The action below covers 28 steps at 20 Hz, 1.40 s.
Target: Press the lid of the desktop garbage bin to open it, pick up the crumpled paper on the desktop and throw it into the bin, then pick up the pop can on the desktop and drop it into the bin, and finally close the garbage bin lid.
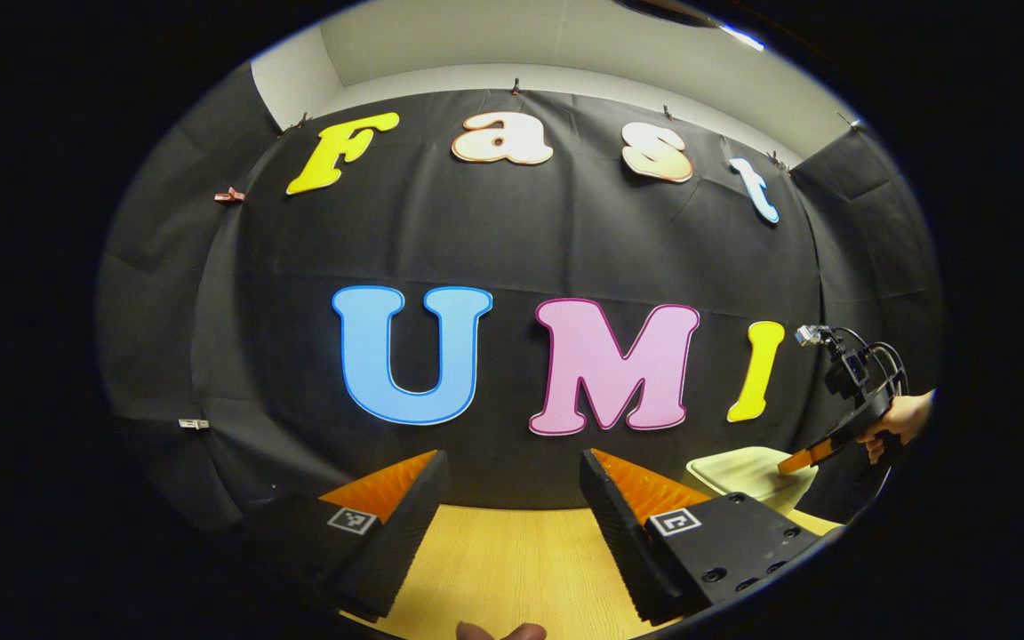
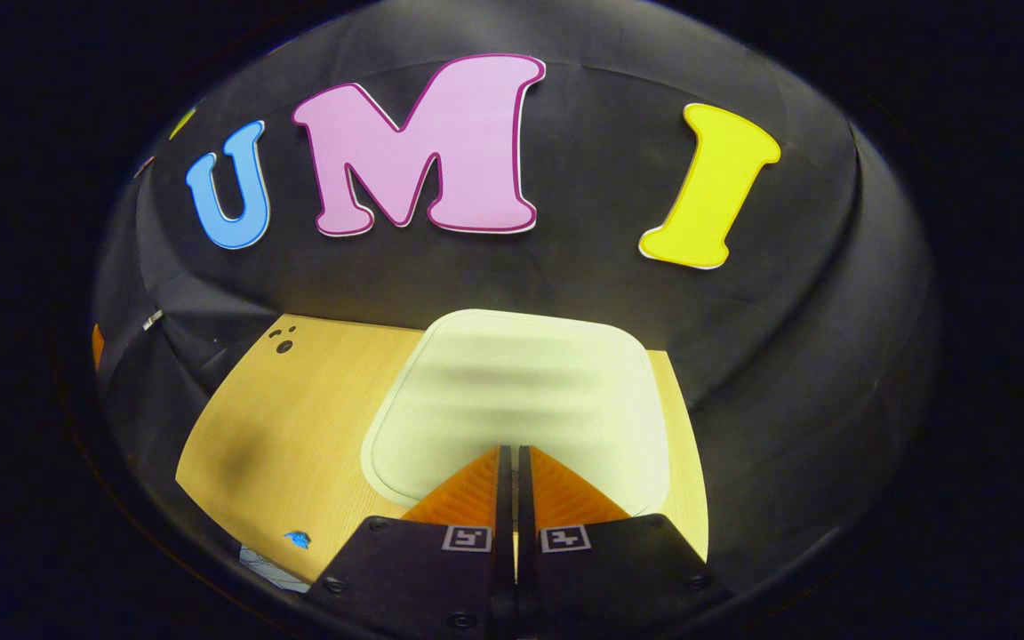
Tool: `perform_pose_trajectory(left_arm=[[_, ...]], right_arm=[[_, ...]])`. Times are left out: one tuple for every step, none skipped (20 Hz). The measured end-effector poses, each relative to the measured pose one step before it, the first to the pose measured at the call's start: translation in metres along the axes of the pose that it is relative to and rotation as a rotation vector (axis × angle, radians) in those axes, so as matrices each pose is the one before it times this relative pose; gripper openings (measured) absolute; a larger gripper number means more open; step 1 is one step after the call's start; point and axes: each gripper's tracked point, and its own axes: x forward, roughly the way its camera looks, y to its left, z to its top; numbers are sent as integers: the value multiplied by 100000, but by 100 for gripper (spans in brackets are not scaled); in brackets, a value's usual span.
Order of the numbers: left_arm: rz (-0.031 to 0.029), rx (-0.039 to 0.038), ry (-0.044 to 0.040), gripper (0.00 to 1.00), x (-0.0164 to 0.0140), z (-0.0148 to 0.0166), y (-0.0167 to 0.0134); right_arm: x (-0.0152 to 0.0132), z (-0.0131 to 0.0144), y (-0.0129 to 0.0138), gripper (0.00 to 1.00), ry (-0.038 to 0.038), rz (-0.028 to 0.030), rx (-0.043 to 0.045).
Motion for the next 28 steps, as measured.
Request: perform_pose_trajectory(left_arm=[[323,140,-50,95,2,75,14],[120,30,61,95,30,-40,13],[103,-19,197,95,-29,-4,-93],[-27,-192,223,95,17,-73,-42],[-115,-315,89,95,5,-22,-95],[-9,-393,-2,95,0,-104,-57],[17,-228,12,96,-45,5,-180],[63,-152,-129,96,101,-49,-48],[-361,-51,-56,96,57,110,-68],[-74,136,122,96,47,-138,-70],[68,64,43,96,0,47,37],[142,-233,25,95,9,-22,121],[54,-387,117,96,-51,-12,-4],[137,-291,55,95,-19,-18,62],[12,-38,82,96,-32,24,40],[196,158,30,95,38,-37,73],[74,147,34,95,-6,64,6],[-16,14,31,95,-4,-11,17],[-11,-36,-23,95,32,127,41],[-73,-46,-11,95,-71,-83,38],[-120,5,91,96,-16,49,-44],[-35,54,64,96,-29,-46,-13],[-158,26,25,96,-36,4,-85],[0,-13,30,95,-28,-96,-30],[-135,-168,191,96,16,20,-42],[-98,-239,307,95,21,-152,-32],[-140,-219,357,95,24,36,15],[-105,-93,269,95,-95,-272,-76]], right_arm=[[84,-25,-59,5,321,68,-195],[-15,-33,-56,5,-198,105,68],[47,-61,-62,5,841,126,276],[49,-276,-93,5,1369,-133,764],[174,-296,9,6,2241,143,781],[-41,68,-21,6,-77,-64,-138],[-62,21,-11,5,-93,-161,-634],[-33,255,55,5,-1064,-110,-306],[-527,608,37,5,-3022,226,313],[10,488,17,6,-3088,-354,495],[-526,703,36,5,-3236,-6,356],[-217,614,22,5,-3214,-423,-527],[-329,836,-18,5,-3655,-584,-675],[-247,643,-90,5,-3389,-302,-566],[-302,826,-140,5,-3610,-341,103],[-253,733,-10,9,-3181,-42,-79],[-258,751,-194,5,-3353,-730,12],[-233,539,-172,5,-2433,-559,284],[-283,478,-111,9,-1590,-202,579],[-94,322,-29,5,-1537,-186,911],[-138,442,-6,5,-1490,268,925],[-210,492,-45,5,-2156,153,880],[-146,626,294,5,-2211,1486,777],[-140,489,144,5,-2339,758,185],[-164,647,7,5,-2432,341,-106],[-192,611,35,5,-2559,394,-112],[-145,674,37,6,-2631,-178,-218],[-311,554,-36,5,-2214,-69,-130]])
